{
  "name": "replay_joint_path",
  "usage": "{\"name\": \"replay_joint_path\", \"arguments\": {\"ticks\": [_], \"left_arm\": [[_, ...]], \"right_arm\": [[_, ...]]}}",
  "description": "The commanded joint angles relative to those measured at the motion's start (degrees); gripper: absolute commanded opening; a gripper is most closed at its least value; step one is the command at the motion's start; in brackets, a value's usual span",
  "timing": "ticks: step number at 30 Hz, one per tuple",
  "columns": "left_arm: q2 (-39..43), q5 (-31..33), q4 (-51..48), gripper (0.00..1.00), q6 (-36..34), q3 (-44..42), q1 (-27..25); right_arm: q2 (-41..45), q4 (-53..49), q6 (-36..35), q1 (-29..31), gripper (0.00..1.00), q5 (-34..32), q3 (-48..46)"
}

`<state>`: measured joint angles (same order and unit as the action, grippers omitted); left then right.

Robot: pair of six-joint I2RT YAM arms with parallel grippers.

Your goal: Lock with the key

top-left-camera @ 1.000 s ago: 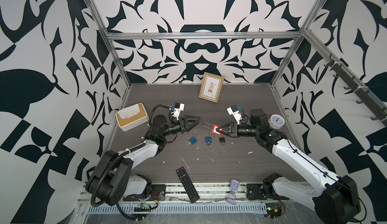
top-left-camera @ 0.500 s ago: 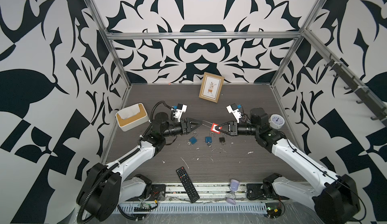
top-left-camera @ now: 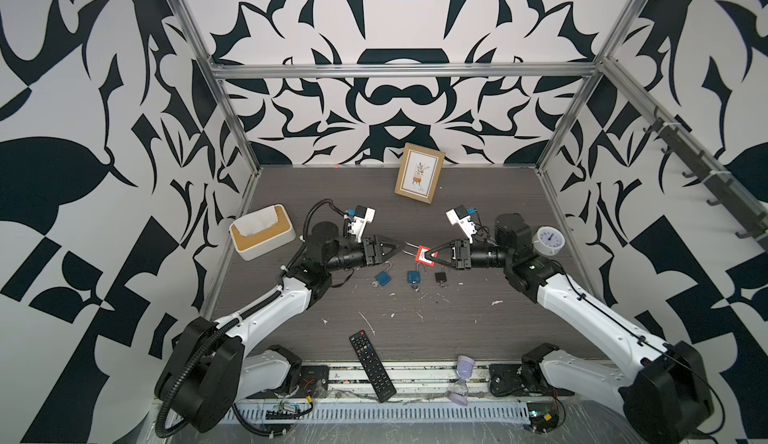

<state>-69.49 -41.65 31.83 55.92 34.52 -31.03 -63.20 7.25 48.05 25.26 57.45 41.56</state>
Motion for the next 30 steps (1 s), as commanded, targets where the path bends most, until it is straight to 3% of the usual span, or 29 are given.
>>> {"name": "replay_joint_path", "arguments": {"ticks": [1, 18, 26, 30], "left_arm": [[-0.32, 0.43, 0.78, 0.68, -1.94, 1.85, -0.9], [2.9, 2.27, -1.59, 0.37, -2.1, 0.13, -1.41], [2.61, 2.66, -1.48, 0.17, -1.86, 0.37, -1.43], [2.82, 2.88, -1.56, 0.01, -1.86, 0.06, -1.45]], "right_arm": [[-0.28, 3.57, 1.43, 0.32, 0.0, 1.5, 0.68], [-1.03, 2.34, -1.03, 0.32, 0.0, 0.06, 0.74], [-0.13, 4.58, -0.79, 0.31, 0.0, 0.26, -0.17], [0.01, 7.6, 0.3, 0.32, 0.0, 1.13, -0.75]]}}
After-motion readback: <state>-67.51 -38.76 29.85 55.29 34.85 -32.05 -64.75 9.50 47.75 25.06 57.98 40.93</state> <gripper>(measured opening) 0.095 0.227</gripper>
